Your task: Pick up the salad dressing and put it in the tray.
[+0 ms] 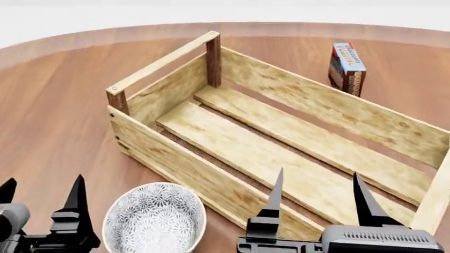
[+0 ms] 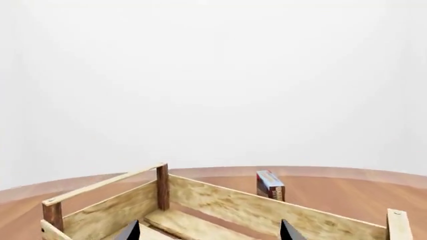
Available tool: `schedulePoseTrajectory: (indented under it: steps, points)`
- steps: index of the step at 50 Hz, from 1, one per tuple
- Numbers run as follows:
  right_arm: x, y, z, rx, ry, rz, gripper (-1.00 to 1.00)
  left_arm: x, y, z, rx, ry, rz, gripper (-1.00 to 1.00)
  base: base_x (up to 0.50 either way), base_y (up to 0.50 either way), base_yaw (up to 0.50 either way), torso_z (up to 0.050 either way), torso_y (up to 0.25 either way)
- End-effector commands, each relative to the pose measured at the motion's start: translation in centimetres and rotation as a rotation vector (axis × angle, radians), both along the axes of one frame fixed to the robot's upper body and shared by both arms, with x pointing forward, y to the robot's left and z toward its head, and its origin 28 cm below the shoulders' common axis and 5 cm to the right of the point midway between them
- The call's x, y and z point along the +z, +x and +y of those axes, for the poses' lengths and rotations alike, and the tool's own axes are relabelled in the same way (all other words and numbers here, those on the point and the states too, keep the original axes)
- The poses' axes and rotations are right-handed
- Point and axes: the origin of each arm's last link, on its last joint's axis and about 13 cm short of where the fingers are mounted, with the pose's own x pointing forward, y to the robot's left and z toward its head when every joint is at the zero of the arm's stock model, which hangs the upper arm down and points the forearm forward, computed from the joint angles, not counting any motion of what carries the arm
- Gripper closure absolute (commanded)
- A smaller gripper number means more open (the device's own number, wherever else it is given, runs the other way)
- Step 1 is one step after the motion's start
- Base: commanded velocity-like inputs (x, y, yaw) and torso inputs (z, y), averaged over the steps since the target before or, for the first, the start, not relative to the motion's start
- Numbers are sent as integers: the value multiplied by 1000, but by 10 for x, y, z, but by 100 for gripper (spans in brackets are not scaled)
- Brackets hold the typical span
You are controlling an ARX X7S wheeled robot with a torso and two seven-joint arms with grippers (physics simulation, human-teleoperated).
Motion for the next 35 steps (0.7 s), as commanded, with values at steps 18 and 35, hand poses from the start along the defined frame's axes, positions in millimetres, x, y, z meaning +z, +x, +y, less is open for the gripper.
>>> schedulePoseTrajectory:
  steps: [18, 35]
  points:
    - [4, -3, -1, 55, 59, -62, -100, 5, -1, 2, -2, -8, -30, -100, 389, 0, 0, 0, 1]
    - [0, -4, 0, 57, 57, -79, -100, 2, -2, 2, 1, -7, -30, -100, 0, 0, 420, 0, 0]
